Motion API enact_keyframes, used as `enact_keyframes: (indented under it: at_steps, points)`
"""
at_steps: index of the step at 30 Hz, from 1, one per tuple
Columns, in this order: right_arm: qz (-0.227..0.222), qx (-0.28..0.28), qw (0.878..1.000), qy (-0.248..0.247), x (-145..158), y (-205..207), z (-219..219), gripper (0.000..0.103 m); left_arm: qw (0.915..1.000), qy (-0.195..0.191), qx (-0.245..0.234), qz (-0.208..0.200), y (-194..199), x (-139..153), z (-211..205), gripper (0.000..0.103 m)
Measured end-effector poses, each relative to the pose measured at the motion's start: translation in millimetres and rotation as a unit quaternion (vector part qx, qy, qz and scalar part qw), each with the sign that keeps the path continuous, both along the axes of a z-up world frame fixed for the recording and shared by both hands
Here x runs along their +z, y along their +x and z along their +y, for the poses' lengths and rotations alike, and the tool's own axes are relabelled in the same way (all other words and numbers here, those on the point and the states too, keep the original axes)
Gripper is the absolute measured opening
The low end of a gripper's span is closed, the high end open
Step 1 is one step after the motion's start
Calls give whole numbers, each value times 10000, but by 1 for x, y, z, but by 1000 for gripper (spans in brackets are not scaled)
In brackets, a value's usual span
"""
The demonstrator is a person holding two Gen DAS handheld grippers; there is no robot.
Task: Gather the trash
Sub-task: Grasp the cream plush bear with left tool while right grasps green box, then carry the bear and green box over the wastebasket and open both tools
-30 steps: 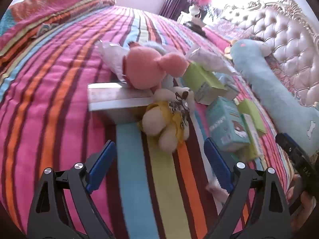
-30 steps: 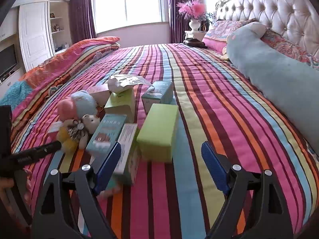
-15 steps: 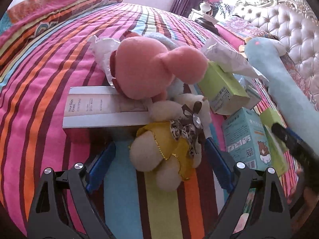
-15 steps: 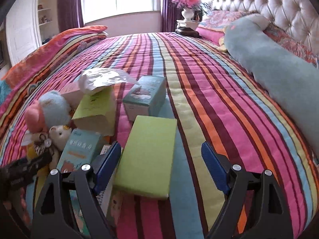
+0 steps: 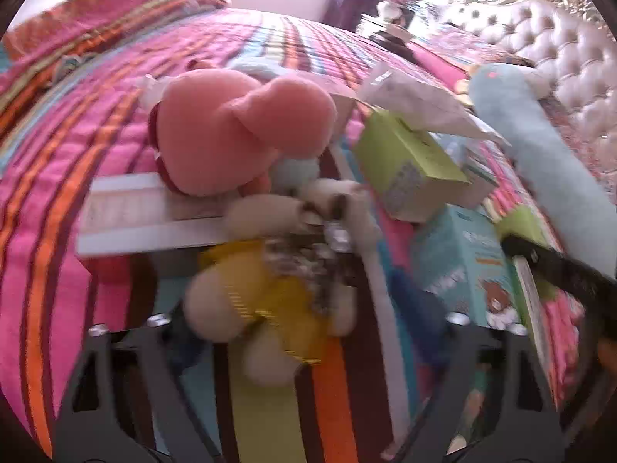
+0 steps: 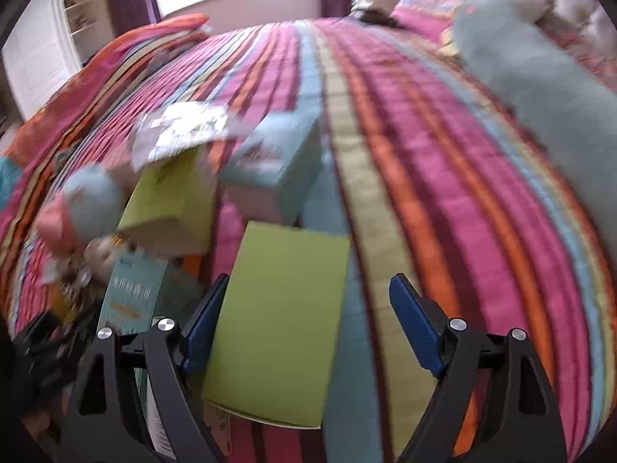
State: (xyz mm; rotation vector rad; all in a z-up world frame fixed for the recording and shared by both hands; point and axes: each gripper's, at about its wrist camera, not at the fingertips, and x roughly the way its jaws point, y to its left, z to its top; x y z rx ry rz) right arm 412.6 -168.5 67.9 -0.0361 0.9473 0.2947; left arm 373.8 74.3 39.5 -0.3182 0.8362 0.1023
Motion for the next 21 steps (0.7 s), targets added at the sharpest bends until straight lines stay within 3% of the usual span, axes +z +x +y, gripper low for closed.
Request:
enact_keyframes:
  at_steps: [1,4,5,6,7,9,14,17,21]
  points:
    - [11,-37,10000,44,-2,0,-1,79,10000,59,21,-15,2,0,0,51]
    - [92,-51,9997,227,-6,1,-2,76,9999,75,-145,-13,4,1,0,35]
    - [160,-4,9993,331,-6,1,-3,66,9996,54,-267,-52,2,2,-1,30]
    - [178,56,9988,461,-4,-1,-4,52,9995,35,-309,-89,1,3,-1,28]
    - [110,58,9988,481,-1,-6,-5,49,9994,31,-320,-128,-2,4,-1,26]
    - [-211,-25,9993,302,8,-18,-7,48,9991,-79,-344,-236,-12,6,1,25]
    - [-746,-185,9961,427,32,-52,-33,48,9970,-211,-491,-568,-47,22,6,25]
    - [-819,-238,9954,437,31,-72,-50,48,9949,-110,-598,-803,-84,32,6,25]
    - [-769,-128,9934,840,20,-122,-75,48,9919,-61,-748,-1022,-147,41,9,25]
